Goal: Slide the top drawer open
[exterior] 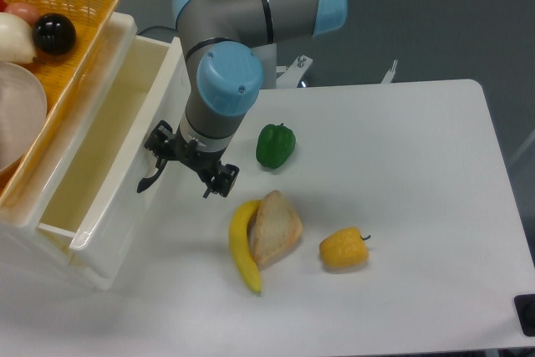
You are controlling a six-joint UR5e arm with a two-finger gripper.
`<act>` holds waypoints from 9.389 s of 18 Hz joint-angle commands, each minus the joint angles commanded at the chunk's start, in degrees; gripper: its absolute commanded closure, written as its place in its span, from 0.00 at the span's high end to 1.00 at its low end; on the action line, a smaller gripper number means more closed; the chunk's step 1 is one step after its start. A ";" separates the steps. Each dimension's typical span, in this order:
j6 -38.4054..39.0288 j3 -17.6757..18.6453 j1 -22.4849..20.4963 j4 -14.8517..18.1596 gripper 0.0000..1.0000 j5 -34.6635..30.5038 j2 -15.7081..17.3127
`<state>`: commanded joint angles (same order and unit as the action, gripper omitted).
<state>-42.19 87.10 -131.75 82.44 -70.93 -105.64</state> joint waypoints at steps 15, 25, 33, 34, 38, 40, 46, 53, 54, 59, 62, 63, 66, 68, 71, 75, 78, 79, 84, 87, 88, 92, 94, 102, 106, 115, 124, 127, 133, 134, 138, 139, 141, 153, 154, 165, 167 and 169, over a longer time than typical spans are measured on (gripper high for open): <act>2.11 0.53 0.35 0.44 1.00 0.44 0.26; 2.11 0.62 0.26 0.71 1.00 0.00 0.62; 2.11 0.62 0.44 0.44 1.00 0.17 -0.44; 2.11 0.62 0.35 0.53 1.00 0.35 -0.53; 2.11 0.62 0.26 0.44 1.00 0.18 -0.53; 1.93 0.62 0.00 0.44 1.00 0.09 -0.35; 1.23 0.27 0.00 -0.35 1.00 -0.44 -0.18; 1.14 0.00 -0.09 -1.14 1.00 -1.41 -0.26; 1.14 0.00 -0.09 -1.14 1.00 -1.41 -0.26; 1.14 0.00 -0.88 -1.23 1.00 -1.93 -0.44; 0.44 0.00 -1.40 -1.23 1.00 -2.02 -0.53; 0.35 0.00 -1.49 -1.23 1.00 -2.02 -0.44; 0.18 -0.44 -2.19 -2.01 1.00 -2.11 -0.62; 0.09 -0.44 -2.29 -2.37 1.00 -2.20 -0.62; -0.09 -0.53 -2.64 -2.46 1.00 -2.20 -0.62; -0.97 -0.53 -3.43 -2.46 1.00 -2.20 -0.70; -1.23 -0.61 -3.51 -3.16 1.00 -2.20 -1.05; -1.23 -0.61 -3.86 -3.25 1.00 -2.37 -1.14; -1.32 -0.88 -4.39 -3.25 1.00 -3.78 -1.58; -1.41 -0.97 -4.83 -3.25 1.00 -3.78 -1.58; -1.41 -1.05 -5.10 -3.25 1.00 -3.78 -1.58; -1.41 -1.32 -5.62 -3.25 1.00 -3.87 -1.58; -1.41 -1.41 -5.97 -3.25 1.00 -3.87 -1.58; -2.64 -1.76 -6.50 -3.16 1.00 -3.95 -1.58; -2.90 -1.84 -6.77 -3.25 1.00 -3.96 -1.76; -2.90 -2.02 -7.21 -2.99 1.00 -6.68 -2.64; -2.02 -1.93 -7.56 -2.72 1.00 -6.24 -2.37; -1.93 -1.93 -7.56 -2.20 1.00 -5.98 -2.37; -0.44 -1.93 -7.73 -2.02 1.00 -2.11 -2.29; -0.27 -1.93 -7.73 -2.02 1.00 -1.94 -2.29; -0.26 -2.02 -8.52 -1.93 1.00 -1.58 -2.20; -0.26 -2.02 -8.53 -1.93 1.00 -1.50 -2.20; -0.26 -2.02 -8.53 -1.84 1.00 -1.23 -2.29; -0.18 -2.02 -9.75 0.53 1.00 2.72 -2.72; -0.18 -2.02 -9.84 0.70 1.00 2.90 -2.72; -0.18 -3.16 -11.69 0.71 1.00 2.81 -1.93; -0.96 -3.86 -13.09 0.09 1.00 2.81 -1.85; -1.23 -4.22 -13.62 -1.57 1.00 2.55 -1.85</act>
<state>-43.42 82.88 -145.37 80.87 -68.38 -107.49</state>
